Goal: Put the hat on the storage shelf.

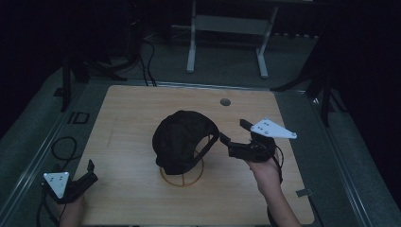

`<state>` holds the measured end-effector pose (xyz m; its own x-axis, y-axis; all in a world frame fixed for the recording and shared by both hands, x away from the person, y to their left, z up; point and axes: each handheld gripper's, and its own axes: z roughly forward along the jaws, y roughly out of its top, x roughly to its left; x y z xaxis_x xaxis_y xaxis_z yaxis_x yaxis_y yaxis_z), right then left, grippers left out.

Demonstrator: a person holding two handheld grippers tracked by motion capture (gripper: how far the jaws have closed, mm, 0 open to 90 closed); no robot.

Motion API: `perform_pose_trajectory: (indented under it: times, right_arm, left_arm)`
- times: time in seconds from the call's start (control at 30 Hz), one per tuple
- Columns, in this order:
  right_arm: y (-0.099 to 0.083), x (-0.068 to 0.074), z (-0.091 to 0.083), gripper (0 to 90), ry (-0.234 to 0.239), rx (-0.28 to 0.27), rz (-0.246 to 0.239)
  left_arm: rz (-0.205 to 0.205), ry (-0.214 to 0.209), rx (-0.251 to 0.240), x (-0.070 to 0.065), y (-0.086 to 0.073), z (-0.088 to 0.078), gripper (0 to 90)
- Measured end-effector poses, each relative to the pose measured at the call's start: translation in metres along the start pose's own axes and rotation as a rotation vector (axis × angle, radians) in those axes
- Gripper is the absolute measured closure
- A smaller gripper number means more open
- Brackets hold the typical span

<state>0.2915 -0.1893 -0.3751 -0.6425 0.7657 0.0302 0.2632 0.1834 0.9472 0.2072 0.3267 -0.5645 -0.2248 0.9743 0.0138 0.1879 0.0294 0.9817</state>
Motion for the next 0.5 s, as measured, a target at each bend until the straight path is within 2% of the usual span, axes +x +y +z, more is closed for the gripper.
perform_pose_trajectory:
  times: [0.13,0.3,0.5]
  right_arm:
    - [-0.012,-0.016,-0.003,13.8,-0.031,0.017,0.015]
    - [-0.032,-0.034,-0.005,13.8,-0.117,0.031,-0.001]
    - [-0.061,-0.055,-0.006,13.7,-0.163,0.055,0.012]
  left_arm:
    - [-0.005,-0.002,0.001,0.000,0.000,0.000,0.6]
    - [-0.002,-0.006,-0.001,0.000,0.000,0.000,0.6]
    - [0.003,-0.010,-0.004,0.000,0.000,0.000,0.6]
